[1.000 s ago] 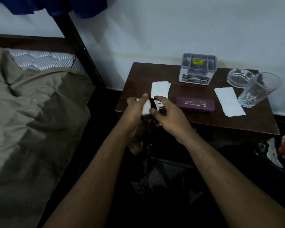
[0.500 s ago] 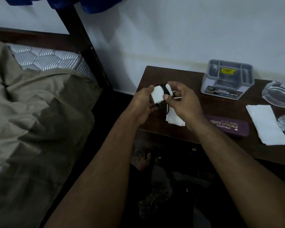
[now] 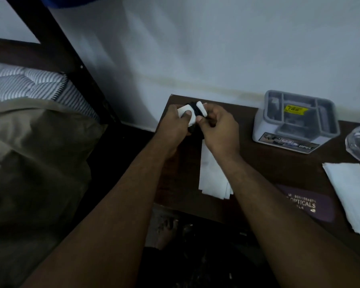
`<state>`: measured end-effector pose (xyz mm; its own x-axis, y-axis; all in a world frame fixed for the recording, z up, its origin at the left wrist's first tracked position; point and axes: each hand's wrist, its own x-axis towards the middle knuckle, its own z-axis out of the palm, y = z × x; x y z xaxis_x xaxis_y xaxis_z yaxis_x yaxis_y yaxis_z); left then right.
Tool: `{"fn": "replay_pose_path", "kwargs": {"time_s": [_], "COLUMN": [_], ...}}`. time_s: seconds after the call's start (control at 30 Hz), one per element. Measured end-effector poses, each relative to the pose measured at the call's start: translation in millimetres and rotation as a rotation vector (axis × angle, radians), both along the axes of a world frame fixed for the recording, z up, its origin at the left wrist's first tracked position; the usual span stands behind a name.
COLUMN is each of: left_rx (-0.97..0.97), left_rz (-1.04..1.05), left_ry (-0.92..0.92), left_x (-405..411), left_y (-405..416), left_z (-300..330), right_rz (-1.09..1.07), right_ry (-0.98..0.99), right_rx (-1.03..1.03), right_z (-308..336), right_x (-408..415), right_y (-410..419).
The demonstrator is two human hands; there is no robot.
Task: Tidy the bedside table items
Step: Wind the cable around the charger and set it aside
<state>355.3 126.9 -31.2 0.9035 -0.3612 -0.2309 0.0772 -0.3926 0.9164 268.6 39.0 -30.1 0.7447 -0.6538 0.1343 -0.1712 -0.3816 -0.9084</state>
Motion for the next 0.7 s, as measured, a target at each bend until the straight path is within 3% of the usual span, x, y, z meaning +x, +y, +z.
{"fn": "replay_pose_path", "kwargs": {"time_s": [0.2,0.4,0.7], "left_rx": [0.250,0.293,0.310], "left_rz": [-0.201,-0.167,-0.166], "left_ry": [-0.307,-0.394,-0.474], "left_x": [15,19,12], "left_y": [-7,-8,5], "left_z": [-11,-15,-6], "right_rz": [-0.021,0.026,0.005], "right_ry": [0.078,0.183,0.159], "right_rx": [-0.086,-0.189,-0.239], "right_z": [-8,-8,4], "right_x": [11,8,-8], "right_y": [-2,-2,-2]}}
